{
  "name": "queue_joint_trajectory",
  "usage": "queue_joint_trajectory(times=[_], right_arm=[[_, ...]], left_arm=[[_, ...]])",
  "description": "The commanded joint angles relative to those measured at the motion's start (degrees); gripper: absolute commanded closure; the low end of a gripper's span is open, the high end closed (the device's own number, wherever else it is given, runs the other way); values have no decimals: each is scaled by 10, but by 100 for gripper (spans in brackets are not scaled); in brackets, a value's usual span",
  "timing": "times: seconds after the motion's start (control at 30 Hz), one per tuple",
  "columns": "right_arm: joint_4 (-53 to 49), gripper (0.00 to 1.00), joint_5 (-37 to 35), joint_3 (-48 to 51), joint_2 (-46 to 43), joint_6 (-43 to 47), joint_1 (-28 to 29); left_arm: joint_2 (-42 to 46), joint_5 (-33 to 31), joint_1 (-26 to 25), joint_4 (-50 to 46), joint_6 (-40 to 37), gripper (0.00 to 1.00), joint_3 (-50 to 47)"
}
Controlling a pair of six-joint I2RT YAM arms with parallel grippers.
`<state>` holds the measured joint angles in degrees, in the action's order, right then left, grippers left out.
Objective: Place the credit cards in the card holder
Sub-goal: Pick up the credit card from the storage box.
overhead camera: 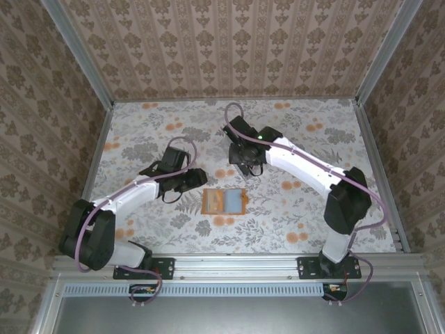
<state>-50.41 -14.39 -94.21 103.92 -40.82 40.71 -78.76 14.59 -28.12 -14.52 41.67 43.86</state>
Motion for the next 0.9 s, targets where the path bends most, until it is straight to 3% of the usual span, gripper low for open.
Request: queue_joint_trajectory(times=[0.0,0.2,0.53,0.63,0.87], right_arm=[[-182,51,-87,-71,65,-27,9],[-206,51,-108,-144,135,-27,29],[-181,52,-125,-157,177,57,33],[-189,53,-162,-160,181,76,26],[-155,54,-108,-166,203,153,21]], left_arm=[[-6,29,10,-6,8,43,22],[-6,18,16,-32,11,42,32],[19,-13,42,-32,28,39,1],[18,-13,43,-32,27,38,1],[19,-23,46,-31,26,38,-4]])
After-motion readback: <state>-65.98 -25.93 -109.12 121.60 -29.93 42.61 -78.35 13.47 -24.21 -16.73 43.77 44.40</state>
